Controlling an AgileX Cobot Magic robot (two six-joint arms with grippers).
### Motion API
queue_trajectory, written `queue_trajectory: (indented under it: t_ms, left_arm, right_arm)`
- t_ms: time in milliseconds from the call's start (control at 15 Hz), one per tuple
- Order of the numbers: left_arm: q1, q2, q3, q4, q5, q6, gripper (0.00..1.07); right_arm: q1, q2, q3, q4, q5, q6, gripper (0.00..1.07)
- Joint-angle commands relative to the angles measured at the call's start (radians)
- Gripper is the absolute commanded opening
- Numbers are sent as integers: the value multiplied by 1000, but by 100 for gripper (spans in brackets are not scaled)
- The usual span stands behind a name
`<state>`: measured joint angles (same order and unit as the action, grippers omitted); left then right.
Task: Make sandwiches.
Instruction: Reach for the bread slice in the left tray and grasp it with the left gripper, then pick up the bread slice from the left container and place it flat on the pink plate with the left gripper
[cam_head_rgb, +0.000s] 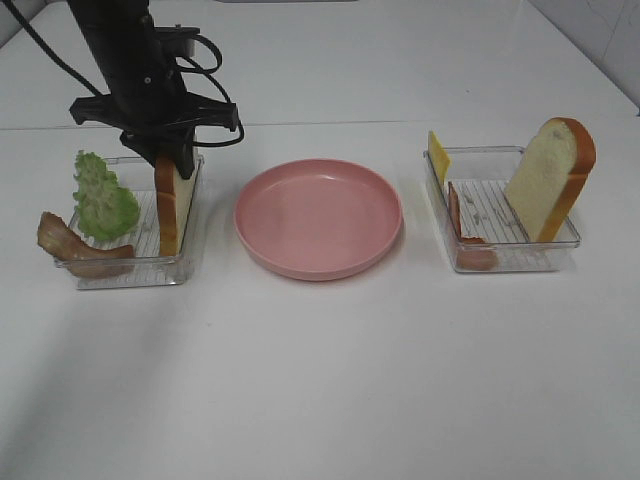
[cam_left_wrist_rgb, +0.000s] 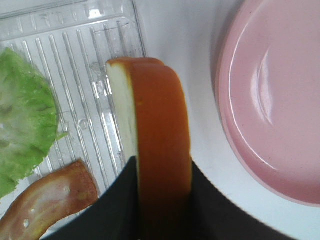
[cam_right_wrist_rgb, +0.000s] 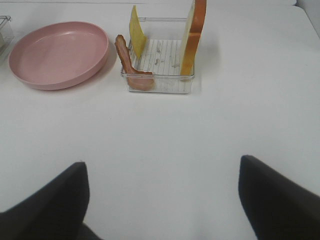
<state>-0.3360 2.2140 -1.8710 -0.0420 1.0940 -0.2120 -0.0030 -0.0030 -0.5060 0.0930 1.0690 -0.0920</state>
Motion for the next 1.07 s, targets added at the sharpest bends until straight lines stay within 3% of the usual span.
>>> queue_trajectory:
  t_ms: [67,400,600,867,1000,1067]
  left_arm:
    - [-5,0,-1,-8,-14,-11,0]
    - [-5,-59,-33,-17,19,-15,0]
    - [-5,-138,-155,-31,118,-4,0]
    - [17,-146,-250,-148,122,84,0]
    - [47,-138,-250,-282,63,160,0]
    - [87,-103,-250,-429,19,243,0]
  right_arm:
    - [-6,-12,3,5,-9,-5,78]
    - [-6,-12,3,5,-9,-5,78]
    - [-6,-12,3,5,-9,-5,78]
    - [-6,-12,3,5,-9,-5,78]
    - [-6,-12,3,5,-9,-5,78]
    - [-6,-12,3,5,-9,-5,78]
